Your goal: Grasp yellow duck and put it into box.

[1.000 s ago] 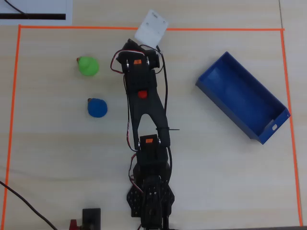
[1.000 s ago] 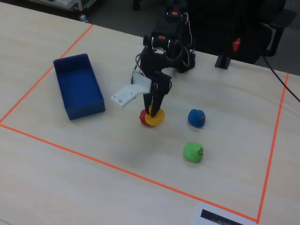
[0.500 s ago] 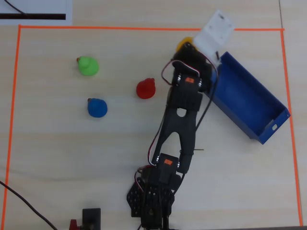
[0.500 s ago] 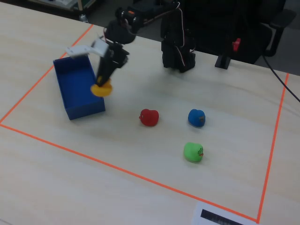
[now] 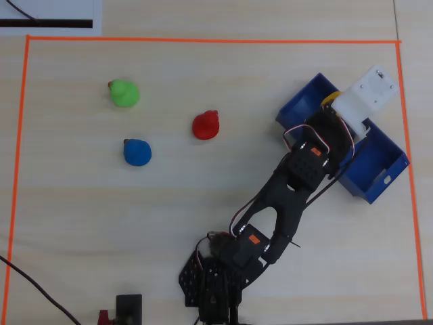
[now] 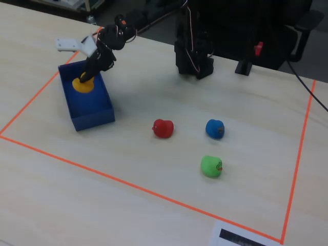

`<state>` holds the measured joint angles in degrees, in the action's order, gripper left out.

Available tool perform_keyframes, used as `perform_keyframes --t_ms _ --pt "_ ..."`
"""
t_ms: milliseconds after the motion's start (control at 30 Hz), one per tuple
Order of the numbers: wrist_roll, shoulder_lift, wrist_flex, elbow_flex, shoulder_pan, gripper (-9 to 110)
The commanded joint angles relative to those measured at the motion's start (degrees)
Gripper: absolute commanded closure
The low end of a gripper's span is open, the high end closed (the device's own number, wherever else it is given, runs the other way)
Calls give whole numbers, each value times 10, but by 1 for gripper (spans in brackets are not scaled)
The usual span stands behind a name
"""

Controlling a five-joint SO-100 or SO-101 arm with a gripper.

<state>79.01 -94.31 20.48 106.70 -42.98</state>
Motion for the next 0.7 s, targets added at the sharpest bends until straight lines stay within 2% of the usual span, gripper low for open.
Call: perform_keyframes --t_ms 0,100,267,400,500,667 --pt "19 -33 -61 34 -6 101" --pt "23 -33 -77 62 -4 100" --pt "9 -33 -74 62 1 80" --pt "-15 -44 -28 24 8 74" --pt "-53 -70 65 -33 22 75" --pt "-110 -210 236 -20 97 91"
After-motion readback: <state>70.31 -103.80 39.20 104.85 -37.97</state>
